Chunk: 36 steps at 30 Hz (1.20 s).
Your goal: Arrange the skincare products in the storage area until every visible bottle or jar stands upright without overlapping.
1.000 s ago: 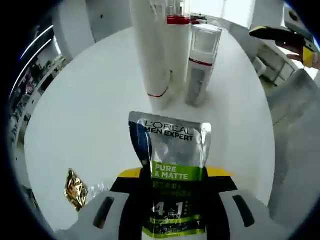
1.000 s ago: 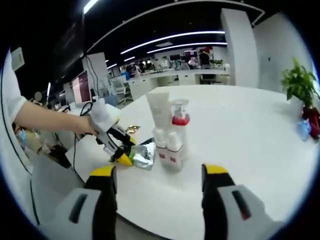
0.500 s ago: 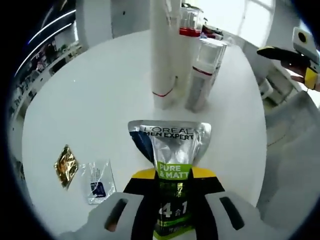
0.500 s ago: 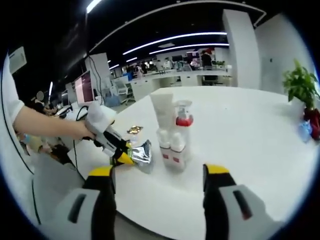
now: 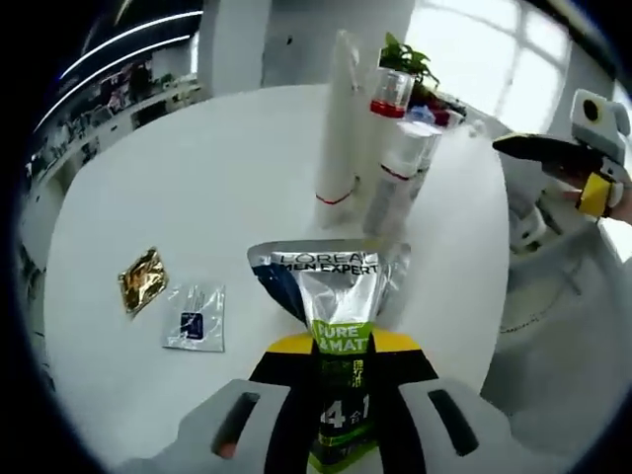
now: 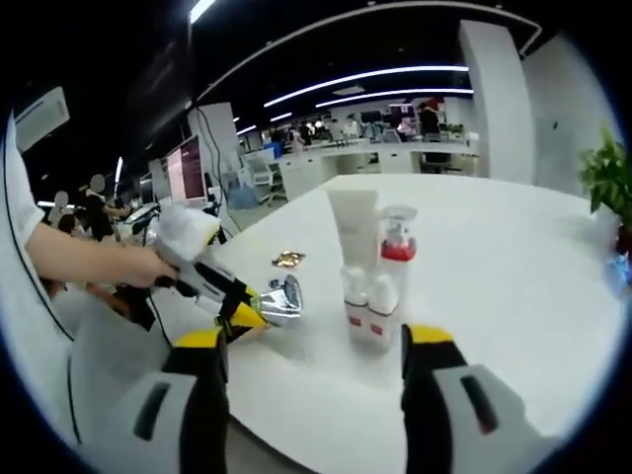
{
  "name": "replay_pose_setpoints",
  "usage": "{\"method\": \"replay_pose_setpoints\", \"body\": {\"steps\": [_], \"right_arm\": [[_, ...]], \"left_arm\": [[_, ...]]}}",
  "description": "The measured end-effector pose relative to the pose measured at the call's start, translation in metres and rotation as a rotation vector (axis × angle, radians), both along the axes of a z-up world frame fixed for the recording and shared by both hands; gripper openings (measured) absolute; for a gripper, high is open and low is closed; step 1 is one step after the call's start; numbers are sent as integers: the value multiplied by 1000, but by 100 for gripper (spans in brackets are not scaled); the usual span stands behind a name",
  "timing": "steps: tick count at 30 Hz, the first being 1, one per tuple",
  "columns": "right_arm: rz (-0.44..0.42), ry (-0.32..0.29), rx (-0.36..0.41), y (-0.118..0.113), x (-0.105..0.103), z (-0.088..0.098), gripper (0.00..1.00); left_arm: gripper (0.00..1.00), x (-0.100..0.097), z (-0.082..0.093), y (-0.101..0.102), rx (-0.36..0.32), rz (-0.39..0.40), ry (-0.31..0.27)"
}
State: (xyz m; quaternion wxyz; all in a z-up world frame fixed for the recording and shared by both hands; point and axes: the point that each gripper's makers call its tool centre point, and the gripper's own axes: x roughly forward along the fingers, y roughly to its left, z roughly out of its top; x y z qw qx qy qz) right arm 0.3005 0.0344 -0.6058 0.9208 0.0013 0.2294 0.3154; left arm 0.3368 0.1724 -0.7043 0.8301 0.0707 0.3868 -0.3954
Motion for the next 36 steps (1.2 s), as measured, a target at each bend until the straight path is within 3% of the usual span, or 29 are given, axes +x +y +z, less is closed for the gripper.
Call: {"method": "replay_pose_setpoints", "body": {"steps": [9, 21, 36], "right_arm": [[30, -8, 16, 6, 0, 4, 72], [54, 0, 62, 14, -6, 6, 71], [122, 5, 216, 44, -7, 30, 67]], "left_arm": [[14, -8, 22, 5, -61, 85, -46], [14, -31, 45, -2, -113, 161, -120], [14, -59, 72, -42, -171, 66, -177]]}}
